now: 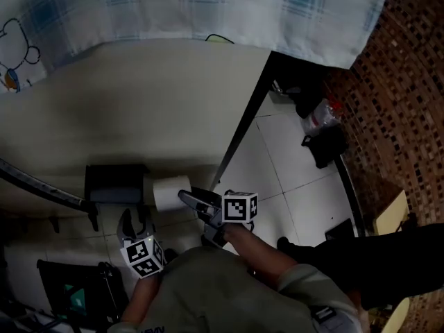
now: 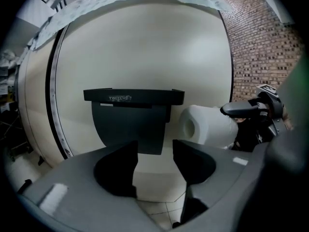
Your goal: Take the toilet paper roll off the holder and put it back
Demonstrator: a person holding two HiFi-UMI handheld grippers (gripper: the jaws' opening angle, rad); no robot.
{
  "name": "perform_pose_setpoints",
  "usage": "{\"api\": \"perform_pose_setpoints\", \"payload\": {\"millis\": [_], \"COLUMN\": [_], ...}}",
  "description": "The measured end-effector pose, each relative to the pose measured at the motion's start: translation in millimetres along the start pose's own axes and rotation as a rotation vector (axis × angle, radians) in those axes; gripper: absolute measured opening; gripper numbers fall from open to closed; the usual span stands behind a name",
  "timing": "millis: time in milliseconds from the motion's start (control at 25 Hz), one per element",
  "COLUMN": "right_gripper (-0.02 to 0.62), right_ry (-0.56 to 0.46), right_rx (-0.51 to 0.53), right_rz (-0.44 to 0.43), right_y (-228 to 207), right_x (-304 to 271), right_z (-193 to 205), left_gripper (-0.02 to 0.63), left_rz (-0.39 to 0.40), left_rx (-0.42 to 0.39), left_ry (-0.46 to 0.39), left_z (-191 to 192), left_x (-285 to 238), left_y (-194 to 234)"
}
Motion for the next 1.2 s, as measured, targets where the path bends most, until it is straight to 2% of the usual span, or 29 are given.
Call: {"api": "perform_pose_setpoints", "payload": {"millis": [80,160,240,320,400,560,680,800,960,1080,1200], "right_gripper": [0.167,0.167,0.167,0.167,0.167,0.167,0.167,0.167,0.167,0.167,0.167], "right_ry": [0.002,0.019,-0.002,-0.048,-0.058,-0.049,-0.043,-0.041,-0.026,-0.027,-0.017], "right_rx": [-0.005,0.017,0.025,-0.002,-0.012,-0.020,-0.007,-0.024,-0.024,-0.034,-0.030], "right_rz": [0.002,0.041,0.062,0.026,0.003,0.014,-0.009,0.005,-0.019,0.005,-0.027], "right_y": [1,-1,-3,-3,0,-2,3,0,2,-2,3], "right_x": [0,1,9,12,4,-4,-10,-16,-28,-32,-42], "right_z": [1,-1,-8,-10,-10,-9,-10,-8,-5,-3,-1], "left_gripper": [0.243,0.266,0.284,0.296,0.301,0.299,0.298,0.276,0.278,0.278,0.278], "left_rz": [-0.010,-0.036,-0.019,0.009,0.004,-0.035,-0.063,-0.084,-0.085,-0.083,-0.085], "left_rx": [-0.004,-0.005,-0.008,-0.015,-0.011,0.001,0.014,0.016,0.006,-0.002,-0.005], "left_ry": [0.000,-0.002,-0.002,0.000,-0.001,-0.002,0.003,0.009,0.015,0.018,0.018], "left_z": [-1,0,-2,-5,-7,-7,-6,-4,-1,0,1], "left_x": [1,1,-8,-15,-16,-16,-15,-10,-6,-3,1], "left_y": [2,2,-9,-13,-7,1,6,12,13,12,13]}}
Point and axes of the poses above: the fingertips, and each gripper's own axes: x backward along the fingers, y to its left, z out of its underside, the point moved 6 cm from there along x, backward along the fingers, and after that the axes turned 13 degrees about -x, right-handed, at the moved point
